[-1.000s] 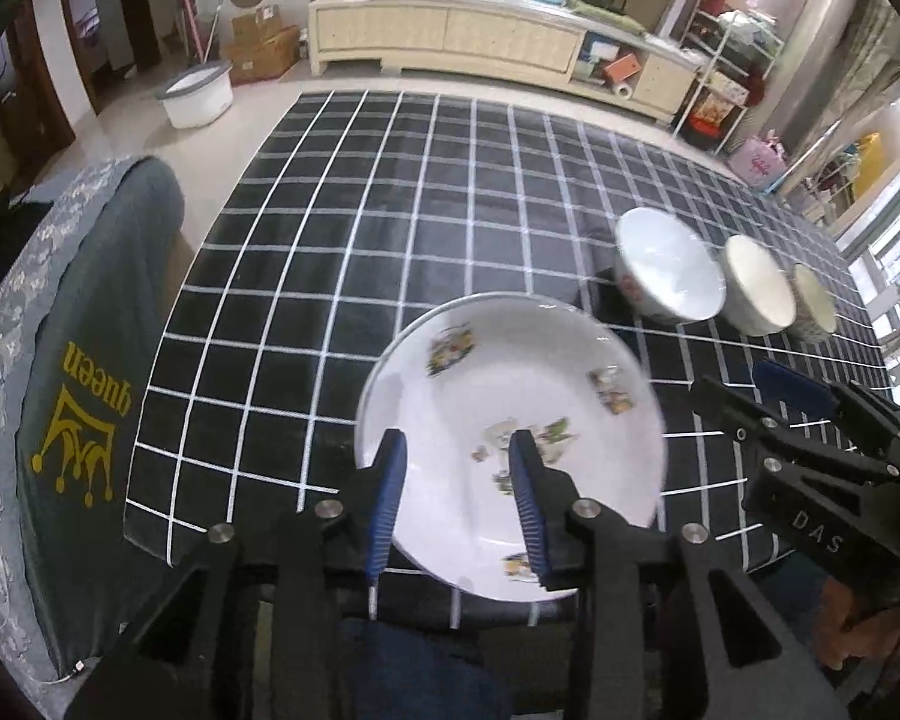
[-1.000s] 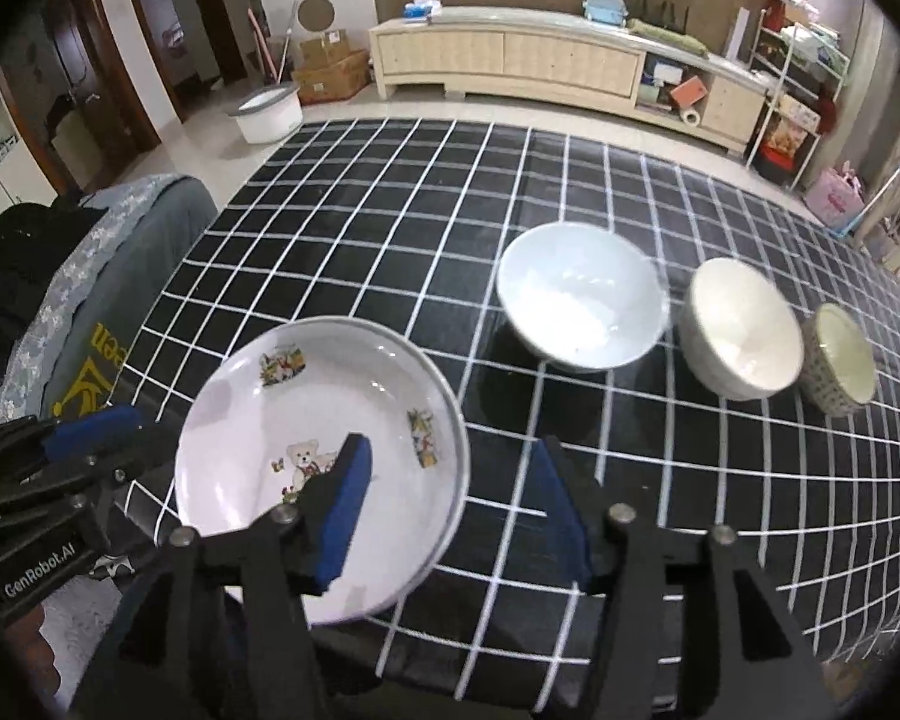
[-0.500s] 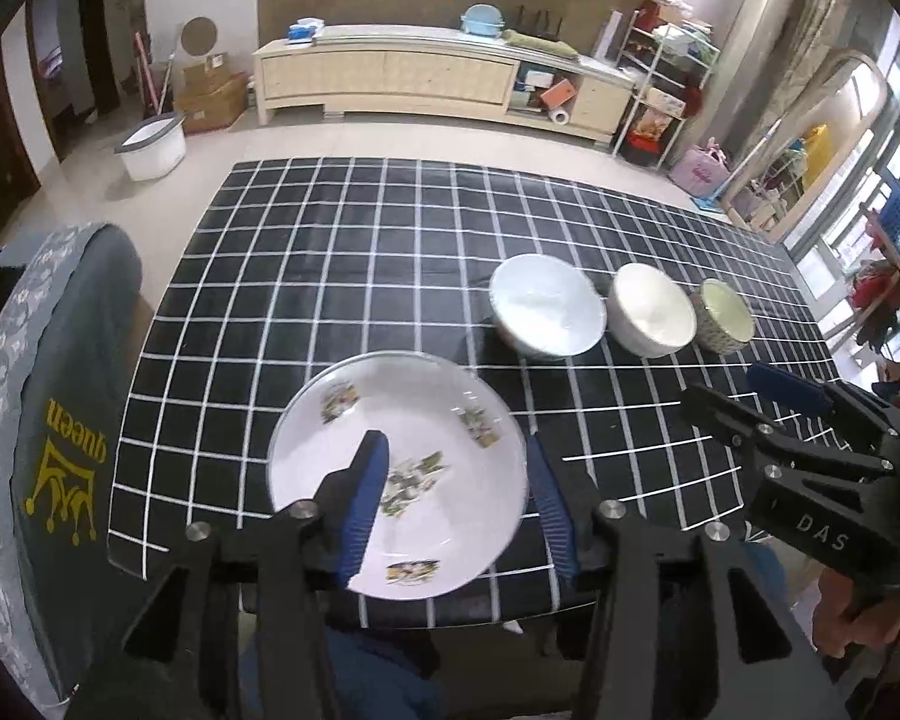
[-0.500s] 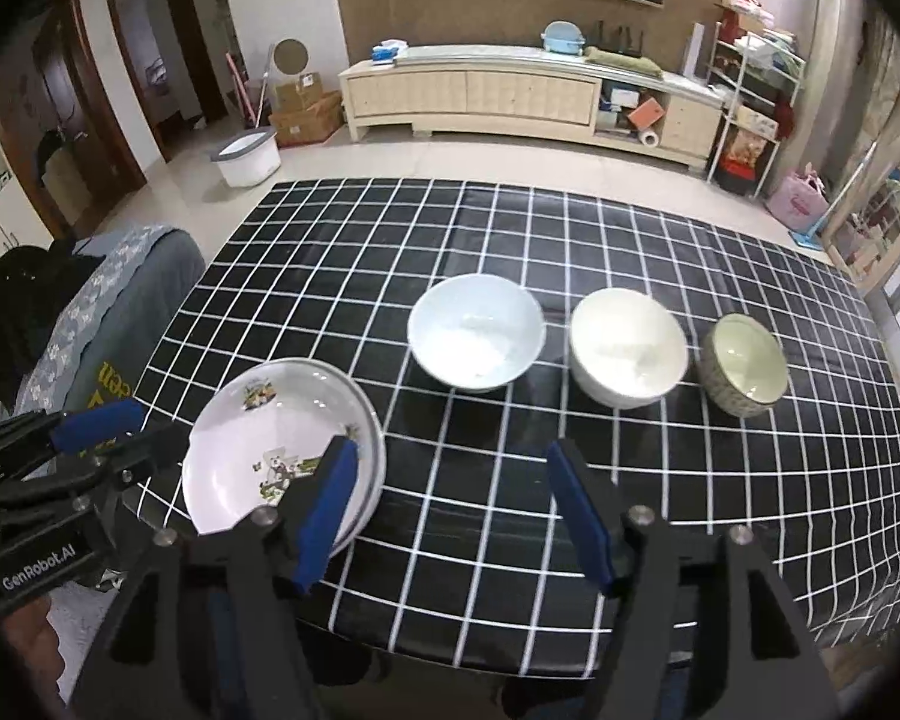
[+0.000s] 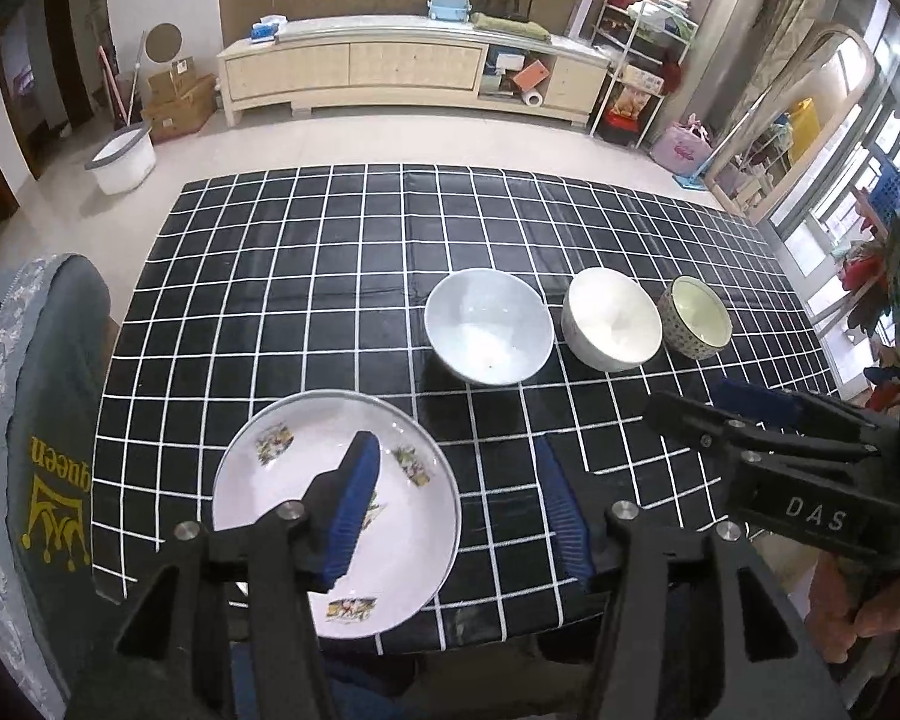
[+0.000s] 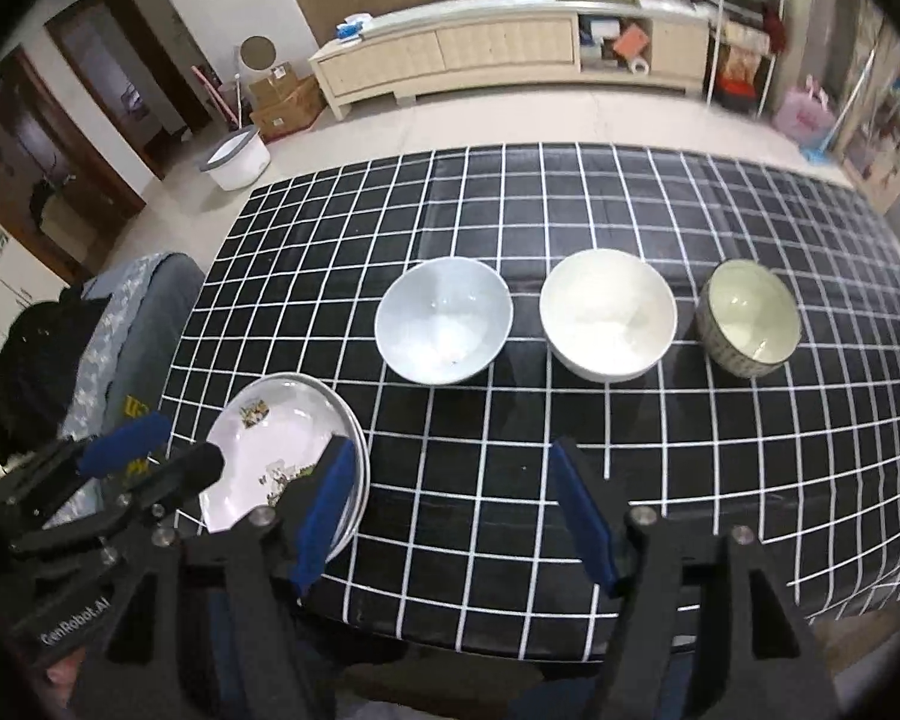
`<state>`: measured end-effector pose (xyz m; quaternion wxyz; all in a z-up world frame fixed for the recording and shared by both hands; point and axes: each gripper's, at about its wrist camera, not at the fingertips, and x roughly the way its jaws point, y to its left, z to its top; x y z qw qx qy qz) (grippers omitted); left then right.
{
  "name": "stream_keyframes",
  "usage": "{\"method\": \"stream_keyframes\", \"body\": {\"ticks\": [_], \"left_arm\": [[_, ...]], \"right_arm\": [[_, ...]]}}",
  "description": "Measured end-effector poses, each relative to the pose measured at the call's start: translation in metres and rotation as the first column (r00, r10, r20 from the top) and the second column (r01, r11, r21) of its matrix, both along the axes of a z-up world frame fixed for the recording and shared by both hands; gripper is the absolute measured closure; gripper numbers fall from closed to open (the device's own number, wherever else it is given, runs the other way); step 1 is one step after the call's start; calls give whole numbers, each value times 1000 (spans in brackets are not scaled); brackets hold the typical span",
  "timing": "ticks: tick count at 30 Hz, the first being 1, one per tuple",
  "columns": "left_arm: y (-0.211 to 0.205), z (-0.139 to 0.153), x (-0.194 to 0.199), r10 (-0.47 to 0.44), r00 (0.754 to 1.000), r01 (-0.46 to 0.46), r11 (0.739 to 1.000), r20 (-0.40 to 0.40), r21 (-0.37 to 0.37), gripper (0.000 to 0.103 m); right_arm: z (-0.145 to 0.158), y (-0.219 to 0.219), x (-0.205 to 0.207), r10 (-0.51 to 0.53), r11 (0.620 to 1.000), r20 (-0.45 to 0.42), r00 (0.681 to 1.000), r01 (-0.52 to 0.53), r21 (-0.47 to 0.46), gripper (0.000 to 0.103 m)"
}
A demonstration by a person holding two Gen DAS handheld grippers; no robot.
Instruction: Organize plates and bowls
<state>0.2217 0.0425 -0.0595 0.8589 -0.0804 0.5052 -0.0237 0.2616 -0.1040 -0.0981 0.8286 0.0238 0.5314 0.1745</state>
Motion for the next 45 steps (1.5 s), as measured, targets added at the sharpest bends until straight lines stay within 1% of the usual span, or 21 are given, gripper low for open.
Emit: {"method": "stream_keyframes", "body": {"ticks": [3, 7, 11, 15, 20, 25, 28, 31, 32, 33, 38, 40, 41, 42, 43, 45], "left_arm": [[-2, -5, 16, -10, 1000, 10, 1000, -28, -13, 51], [1, -15, 37, -8, 997, 3, 998, -81, -61, 51], [4, -25, 58, -5, 994, -3, 998, -111, -69, 51], [7, -39, 79, -8, 989, -6, 995, -147, -97, 51], [11, -58, 101, -2, 983, -20, 993, -181, -120, 51], [15, -75, 119, -3, 979, -23, 992, -205, -126, 51], [15, -87, 128, -8, 976, -20, 992, -218, -123, 52], [17, -98, 135, -13, 973, -15, 993, -232, -116, 52], [17, -101, 137, -12, 972, -16, 993, -236, -116, 53], [19, -106, 140, -10, 970, -20, 993, -244, -119, 56], [22, -119, 149, -9, 966, -25, 992, -260, -127, 58], [20, -123, 151, -15, 965, -19, 992, -263, -127, 63], [19, -124, 152, -16, 964, -18, 992, -265, -126, 68], [19, -127, 154, -16, 962, -19, 992, -273, -126, 71], [20, -129, 155, -16, 961, -20, 992, -278, -126, 72], [21, -135, 158, -15, 958, -24, 991, -288, -134, 76]], "right_arm": [[-6, -1, 14, 7, 1000, -39, 999, -6, 31, 32], [-17, -3, 34, 4, 997, -105, 994, 4, 79, 32], [-28, -2, 53, -1, 994, -155, 988, 18, 106, 32], [-41, -2, 71, -2, 989, -205, 979, 33, 147, 32], [-53, 2, 90, -11, 989, -212, 977, 42, 145, 33], [-67, 7, 107, 0, 988, -230, 973, 35, 150, 42], [-76, 12, 115, 0, 990, -242, 970, 34, 135, 48], [-82, 16, 121, -10, 993, -243, 970, 38, 112, 51], [-84, 16, 122, -15, 994, -243, 970, 41, 102, 51], [-87, 16, 124, -23, 995, -245, 969, 45, 85, 51], [-98, 16, 130, -33, 997, -251, 967, 49, 57, 52], [-102, 16, 134, -34, 998, -254, 967, 48, 50, 58], [-103, 15, 134, -34, 998, -253, 967, 47, 48, 61], [-105, 15, 135, -36, 998, -250, 968, 48, 40, 62], [-107, 15, 136, -39, 998, -250, 968, 48, 30, 65], [-110, 15, 138, -41, 999, -253, 967, 49, 24, 66]]}}
